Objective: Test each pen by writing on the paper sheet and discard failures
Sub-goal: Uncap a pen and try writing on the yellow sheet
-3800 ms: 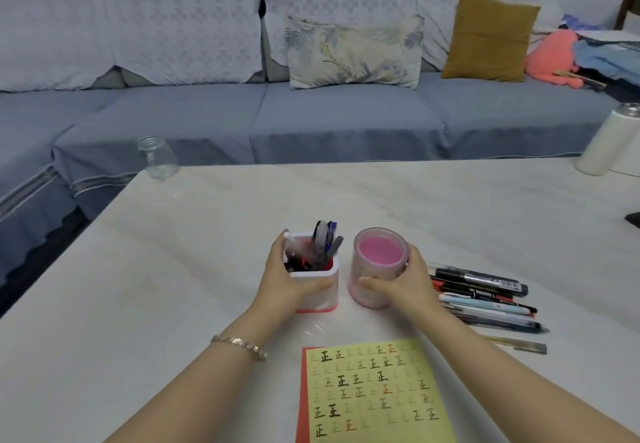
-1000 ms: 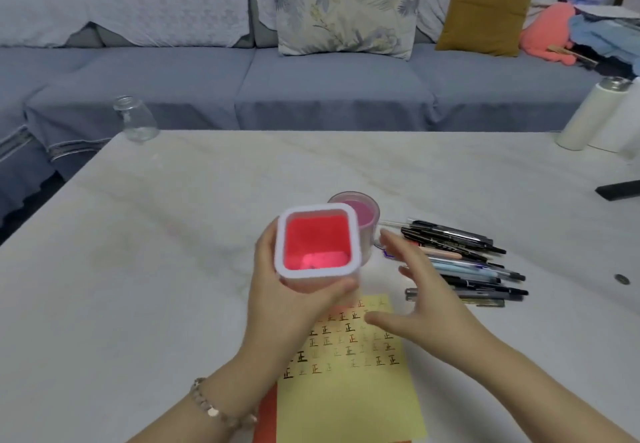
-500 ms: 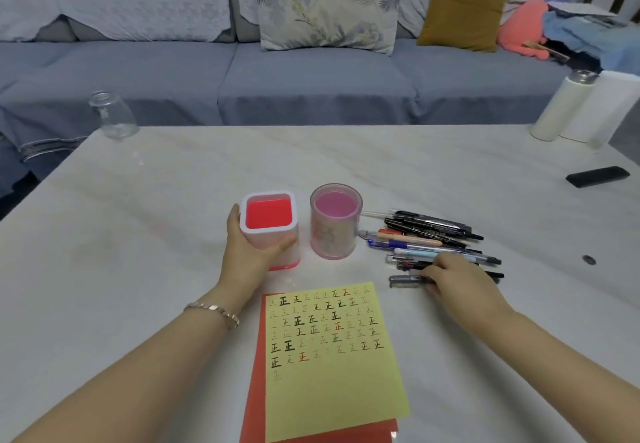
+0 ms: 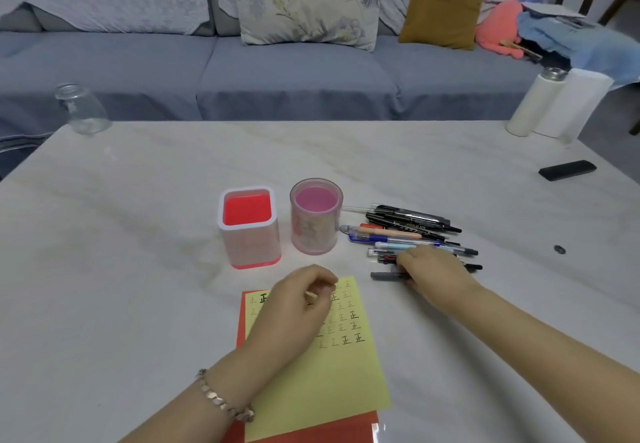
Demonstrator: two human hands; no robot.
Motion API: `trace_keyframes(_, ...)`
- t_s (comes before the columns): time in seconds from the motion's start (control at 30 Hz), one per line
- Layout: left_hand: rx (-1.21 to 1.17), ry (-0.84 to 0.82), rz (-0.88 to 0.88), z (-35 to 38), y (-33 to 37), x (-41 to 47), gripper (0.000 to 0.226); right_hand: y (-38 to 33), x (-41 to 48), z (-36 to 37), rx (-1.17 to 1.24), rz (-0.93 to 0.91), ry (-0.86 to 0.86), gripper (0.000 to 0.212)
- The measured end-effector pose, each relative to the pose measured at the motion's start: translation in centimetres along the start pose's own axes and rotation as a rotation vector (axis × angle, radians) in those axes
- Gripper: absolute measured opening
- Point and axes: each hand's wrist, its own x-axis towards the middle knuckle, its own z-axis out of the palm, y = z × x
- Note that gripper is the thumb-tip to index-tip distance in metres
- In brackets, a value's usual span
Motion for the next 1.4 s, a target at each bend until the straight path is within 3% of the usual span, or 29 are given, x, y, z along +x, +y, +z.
trace_keyframes(0.1,-0.066,-0.055,-0.055,1.3,0.7,0.1,0.025,0.1,-0.9,-0.9,0.239,-0.005,0.167,0.015)
trace_keyframes(0.2,-0.213,-0.073,-0.078,2.2,1.8,-0.2,0.026,-1.5,-2.7,-4.8,0.954,0.185,0.360,0.010)
trace_keyframes(0.27,-0.340,-0.130,-0.066,2.7,2.7,-0.6,0.024,-3.0,-4.2,-7.3,1.523,0.177,0.329,0.018)
trace_keyframes(0.33,-0.440,-0.195,-0.029,2.7,3.8,-1.0,0.015,-4.0,-5.5,-8.7,1.774,0.150,0.278,0.020)
trace_keyframes(0.5,-0.403,-0.166,0.028,2.5,4.7,-2.5,0.020,-5.6,-6.7,-9.3,1.887,0.215,0.275,0.020)
trace_keyframes(0.73,-0.408,-0.093,-0.022,1.0,3.9,-3.3,0.011,-8.6,-6.8,-8.4,1.690,0.177,0.174,0.018)
trace_keyframes(0.83,-0.158,0.062,0.018,-0.3,2.9,-3.4,0.010,-9.1,-6.7,-8.3,1.511,0.137,0.167,0.017)
trace_keyframes(0.93,0.151,0.110,0.272,-2.8,2.0,-3.1,0.042,-9.0,-6.8,-8.7,1.356,0.053,-0.030,0.017)
trace_keyframes(1.03,0.469,0.147,0.485,-4.1,0.2,-2.7,0.060,-8.4,-6.6,-9.8,1.239,0.029,-0.070,0.019)
trace_keyframes(1.13,0.467,0.242,0.442,-4.1,-0.7,-2.9,0.063,-7.5,-6.4,-11.0,1.031,-0.038,-0.142,0.020)
trace_keyframes(1.23,0.388,0.126,0.475,-3.4,-0.7,-2.9,0.049,-7.6,-6.0,-11.4,0.887,-0.097,-0.265,0.018)
trace_keyframes(1.33,0.527,0.065,0.595,-2.8,-1.5,-2.8,0.026,-7.5,-5.7,-11.8,1.097,-0.118,-0.394,0.017)
trace_keyframes(1.4,0.525,0.097,0.552,-2.8,-1.8,-2.7,0.024,-6.4,-5.7,-12.2,1.453,-0.170,-0.521,0.038)
